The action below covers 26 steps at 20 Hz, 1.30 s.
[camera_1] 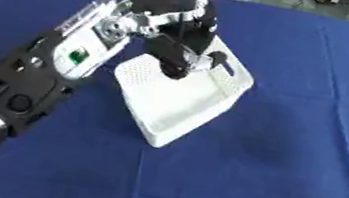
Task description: Pick up objects on the table and place them in the box.
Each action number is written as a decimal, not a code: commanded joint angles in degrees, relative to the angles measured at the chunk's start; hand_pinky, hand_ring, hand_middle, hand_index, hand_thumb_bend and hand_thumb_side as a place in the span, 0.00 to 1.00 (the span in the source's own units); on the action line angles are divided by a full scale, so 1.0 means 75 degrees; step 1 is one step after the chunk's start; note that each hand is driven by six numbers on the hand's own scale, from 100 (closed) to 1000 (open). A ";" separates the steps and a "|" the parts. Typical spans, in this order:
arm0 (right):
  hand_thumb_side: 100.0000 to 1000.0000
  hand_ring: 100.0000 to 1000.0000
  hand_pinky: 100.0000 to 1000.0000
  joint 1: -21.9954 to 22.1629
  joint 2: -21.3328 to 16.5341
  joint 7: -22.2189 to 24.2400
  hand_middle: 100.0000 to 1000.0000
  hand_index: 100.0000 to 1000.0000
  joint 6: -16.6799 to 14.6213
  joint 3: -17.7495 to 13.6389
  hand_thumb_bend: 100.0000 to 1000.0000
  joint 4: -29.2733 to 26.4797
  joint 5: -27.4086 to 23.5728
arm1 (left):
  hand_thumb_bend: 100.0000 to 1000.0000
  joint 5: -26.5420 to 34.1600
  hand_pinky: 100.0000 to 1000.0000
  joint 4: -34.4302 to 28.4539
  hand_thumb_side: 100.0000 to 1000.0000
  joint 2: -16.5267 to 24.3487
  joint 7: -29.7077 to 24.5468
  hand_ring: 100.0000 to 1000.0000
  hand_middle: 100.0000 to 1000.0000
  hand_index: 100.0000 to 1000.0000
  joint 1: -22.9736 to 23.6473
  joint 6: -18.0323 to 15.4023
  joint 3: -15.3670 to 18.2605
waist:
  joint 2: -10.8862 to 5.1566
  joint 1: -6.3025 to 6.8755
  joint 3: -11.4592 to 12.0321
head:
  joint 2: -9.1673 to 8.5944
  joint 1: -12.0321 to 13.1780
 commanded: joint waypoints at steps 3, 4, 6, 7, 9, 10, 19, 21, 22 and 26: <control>0.85 0.59 0.71 -0.0096 -0.0102 0.0017 0.75 0.88 -0.0010 -0.0055 0.00 -0.0096 -0.0053 | 0.14 -0.0062 0.00 -0.0044 0.58 -0.0079 0.0101 0.02 0.20 0.34 -0.0097 -0.0052 0.0021 | -0.0096 -0.0025 -0.0010 | -0.0005 0.0045; 0.85 0.59 0.71 -0.0095 -0.0100 0.0017 0.75 0.88 -0.0010 -0.0055 0.00 -0.0095 -0.0053 | 0.14 -0.0049 0.00 -0.0040 0.58 -0.0085 0.0103 0.02 0.20 0.34 -0.0091 -0.0049 0.0021 | -0.0096 -0.0025 -0.0011 | -0.0005 0.0044; 0.85 0.59 0.71 -0.0089 -0.0100 0.0016 0.75 0.88 -0.0009 -0.0058 0.00 -0.0091 -0.0053 | 0.14 -0.0025 0.00 -0.0030 0.58 -0.0089 0.0102 0.02 0.20 0.34 -0.0078 -0.0040 0.0019 | -0.0098 -0.0023 -0.0013 | -0.0005 0.0043; 0.85 0.59 0.71 -0.0087 -0.0101 0.0015 0.75 0.88 -0.0009 -0.0059 0.00 -0.0090 -0.0053 | 0.14 -0.0013 0.00 -0.0030 0.58 -0.0090 0.0103 0.02 0.20 0.34 -0.0074 -0.0038 0.0018 | -0.0099 -0.0022 -0.0015 | -0.0005 0.0042; 0.85 0.59 0.71 -0.0087 -0.0101 0.0014 0.75 0.88 -0.0010 -0.0061 0.00 -0.0089 -0.0054 | 0.15 0.0007 0.00 -0.0038 0.59 -0.0091 0.0103 0.02 0.20 0.34 -0.0070 -0.0033 0.0014 | -0.0102 -0.0020 -0.0015 | -0.0005 0.0041; 0.85 0.59 0.71 -0.0088 -0.0100 0.0014 0.75 0.88 -0.0010 -0.0061 0.00 -0.0088 -0.0055 | 0.15 0.0012 0.00 -0.0046 0.59 -0.0092 0.0106 0.02 0.20 0.34 -0.0071 -0.0032 0.0013 | -0.0104 -0.0019 -0.0015 | -0.0005 0.0038; 0.85 0.59 0.71 -0.0081 -0.0095 0.0019 0.75 0.88 -0.0013 -0.0062 0.00 -0.0083 -0.0054 | 0.84 0.0366 0.58 -0.0117 0.89 -0.0107 -0.0282 0.76 0.76 0.79 -0.0079 -0.0418 -0.0072 | -0.0103 -0.0031 0.0005 | -0.0005 0.0035; 0.86 0.59 0.71 -0.0080 -0.0096 0.0017 0.75 0.88 -0.0014 -0.0065 0.00 -0.0083 -0.0053 | 0.84 0.0413 0.60 -0.0116 0.89 -0.0106 -0.0387 0.78 0.78 0.80 -0.0080 -0.0473 -0.0056 | -0.0103 -0.0035 0.0010 | -0.0005 0.0036; 0.85 0.59 0.71 -0.0079 -0.0097 0.0017 0.75 0.88 -0.0014 -0.0065 0.00 -0.0084 -0.0053 | 0.84 0.0421 0.61 -0.0118 0.89 -0.0104 -0.0418 0.79 0.78 0.80 -0.0082 -0.0486 -0.0048 | -0.0103 -0.0036 0.0013 | -0.0005 0.0035; 0.86 0.59 0.71 -0.0075 -0.0095 0.0018 0.75 0.88 -0.0016 -0.0066 0.00 -0.0082 -0.0052 | 0.82 0.0432 0.62 -0.0145 0.89 -0.0097 -0.0433 0.80 0.78 0.81 -0.0078 -0.0493 -0.0024 | -0.0101 -0.0037 0.0019 | -0.0005 0.0030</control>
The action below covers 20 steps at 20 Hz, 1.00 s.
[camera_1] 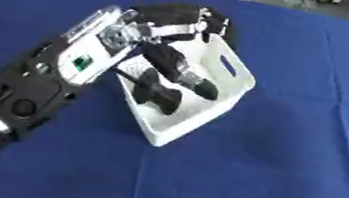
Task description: Pick up objects on the table and place them in the box.
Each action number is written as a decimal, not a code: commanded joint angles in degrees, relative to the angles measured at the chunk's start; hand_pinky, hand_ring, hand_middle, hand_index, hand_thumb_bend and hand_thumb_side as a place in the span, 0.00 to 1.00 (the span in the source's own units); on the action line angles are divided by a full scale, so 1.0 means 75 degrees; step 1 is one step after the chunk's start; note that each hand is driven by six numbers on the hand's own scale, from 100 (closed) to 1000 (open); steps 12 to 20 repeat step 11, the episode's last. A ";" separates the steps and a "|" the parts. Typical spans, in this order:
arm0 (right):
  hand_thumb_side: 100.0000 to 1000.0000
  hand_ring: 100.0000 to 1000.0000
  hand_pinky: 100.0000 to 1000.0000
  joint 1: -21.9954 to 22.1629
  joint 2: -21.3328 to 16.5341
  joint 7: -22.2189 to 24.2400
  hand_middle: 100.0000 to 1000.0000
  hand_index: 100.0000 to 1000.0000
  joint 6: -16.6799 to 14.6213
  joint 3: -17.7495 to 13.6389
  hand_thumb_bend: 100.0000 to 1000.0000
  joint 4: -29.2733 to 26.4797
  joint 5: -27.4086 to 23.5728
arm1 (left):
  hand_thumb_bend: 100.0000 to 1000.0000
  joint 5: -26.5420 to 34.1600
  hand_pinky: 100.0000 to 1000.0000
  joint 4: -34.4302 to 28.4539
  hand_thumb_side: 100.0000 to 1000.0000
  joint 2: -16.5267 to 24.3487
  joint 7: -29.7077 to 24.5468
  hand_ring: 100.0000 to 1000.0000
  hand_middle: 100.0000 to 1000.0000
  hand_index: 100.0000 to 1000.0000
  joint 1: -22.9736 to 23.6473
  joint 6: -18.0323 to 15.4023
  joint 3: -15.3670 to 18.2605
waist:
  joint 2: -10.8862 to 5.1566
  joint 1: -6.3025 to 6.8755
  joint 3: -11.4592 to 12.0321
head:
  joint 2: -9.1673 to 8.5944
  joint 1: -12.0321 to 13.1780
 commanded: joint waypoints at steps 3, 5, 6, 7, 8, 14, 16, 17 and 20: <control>0.86 0.59 0.71 -0.0036 -0.0096 0.0004 0.75 0.88 -0.0004 -0.0068 0.00 -0.0080 -0.0023 | 0.81 0.0059 0.63 -0.0184 0.89 -0.0028 -0.0013 0.80 0.78 0.81 -0.0107 -0.0020 0.0063 | -0.0101 -0.0015 0.0005 | -0.0005 0.0025; 0.86 0.59 0.71 -0.0034 -0.0095 0.0002 0.75 0.88 -0.0004 -0.0070 0.00 -0.0080 -0.0022 | 0.80 0.0068 0.63 -0.0195 0.89 -0.0030 -0.0005 0.80 0.78 0.81 -0.0108 -0.0029 0.0060 | -0.0101 -0.0016 0.0007 | -0.0005 0.0023; 0.86 0.59 0.71 -0.0033 -0.0095 0.0002 0.75 0.88 -0.0005 -0.0070 0.00 -0.0080 -0.0022 | 0.80 0.0073 0.64 -0.0204 0.89 -0.0031 0.0001 0.80 0.78 0.81 -0.0111 -0.0035 0.0059 | -0.0101 -0.0016 0.0007 | -0.0005 0.0021; 0.86 0.59 0.71 -0.0032 -0.0095 0.0002 0.75 0.88 -0.0006 -0.0071 0.00 -0.0080 -0.0022 | 0.80 0.0075 0.64 -0.0210 0.89 -0.0031 0.0004 0.80 0.78 0.81 -0.0113 -0.0038 0.0058 | -0.0101 -0.0016 0.0007 | -0.0005 0.0020; 0.86 0.59 0.71 -0.0032 -0.0095 0.0001 0.75 0.88 -0.0006 -0.0072 0.00 -0.0079 -0.0022 | 0.79 0.0075 0.64 -0.0217 0.89 -0.0030 0.0007 0.80 0.78 0.81 -0.0116 -0.0039 0.0058 | -0.0101 -0.0016 0.0007 | -0.0005 0.0022; 0.86 0.59 0.71 -0.0027 -0.0096 0.0004 0.75 0.88 -0.0008 -0.0073 0.00 -0.0075 -0.0021 | 0.79 0.0071 0.64 -0.0229 0.89 -0.0027 0.0017 0.80 0.78 0.81 -0.0118 -0.0037 0.0063 | -0.0102 -0.0017 0.0012 | -0.0005 0.0023; 0.86 0.59 0.71 -0.0027 -0.0096 0.0004 0.75 0.88 -0.0008 -0.0073 0.00 -0.0075 -0.0021 | 0.79 0.0071 0.64 -0.0229 0.89 -0.0027 0.0017 0.80 0.78 0.81 -0.0118 -0.0037 0.0063 | -0.0102 -0.0017 0.0012 | -0.0005 0.0023; 0.86 0.59 0.71 -0.0027 -0.0096 0.0004 0.75 0.88 -0.0008 -0.0073 0.00 -0.0075 -0.0021 | 0.79 0.0071 0.64 -0.0229 0.89 -0.0027 0.0017 0.80 0.78 0.81 -0.0118 -0.0037 0.0063 | -0.0102 -0.0017 0.0012 | -0.0005 0.0023; 0.86 0.59 0.71 -0.0027 -0.0096 0.0004 0.75 0.88 -0.0008 -0.0073 0.00 -0.0075 -0.0021 | 0.79 0.0071 0.64 -0.0229 0.89 -0.0027 0.0017 0.80 0.78 0.81 -0.0118 -0.0037 0.0063 | -0.0102 -0.0017 0.0012 | -0.0005 0.0023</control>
